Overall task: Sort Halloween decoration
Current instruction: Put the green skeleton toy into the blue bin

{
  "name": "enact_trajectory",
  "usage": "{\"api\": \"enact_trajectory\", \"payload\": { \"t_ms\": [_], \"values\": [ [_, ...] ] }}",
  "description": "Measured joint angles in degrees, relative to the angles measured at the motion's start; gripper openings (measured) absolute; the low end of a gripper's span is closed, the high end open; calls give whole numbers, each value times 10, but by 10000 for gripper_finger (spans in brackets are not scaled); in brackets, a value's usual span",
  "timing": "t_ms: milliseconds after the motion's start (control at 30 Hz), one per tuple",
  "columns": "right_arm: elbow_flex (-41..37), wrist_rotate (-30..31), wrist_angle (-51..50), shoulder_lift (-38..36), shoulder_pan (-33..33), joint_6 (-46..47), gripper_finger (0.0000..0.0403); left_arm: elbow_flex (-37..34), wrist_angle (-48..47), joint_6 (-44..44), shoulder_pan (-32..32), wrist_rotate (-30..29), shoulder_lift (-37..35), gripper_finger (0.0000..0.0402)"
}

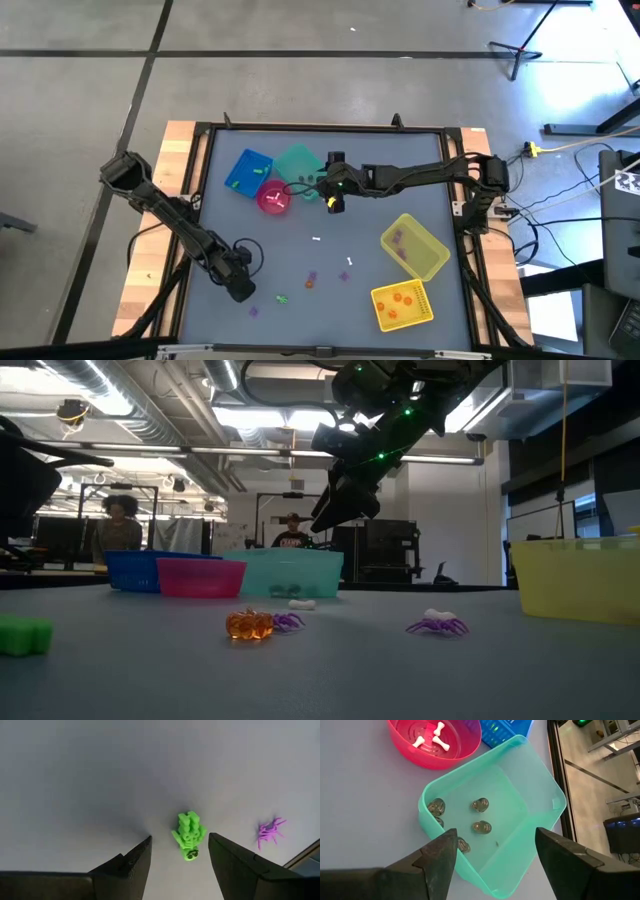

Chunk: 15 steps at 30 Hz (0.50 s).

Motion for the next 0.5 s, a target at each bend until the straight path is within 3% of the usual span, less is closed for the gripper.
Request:
{"api": "enact_trajectory", "payload": {
  "t_ms": [500],
  "values": [
    [0,0,0,0,0,0,266,0,7,-17,1,-3,5,181]
  ]
}}
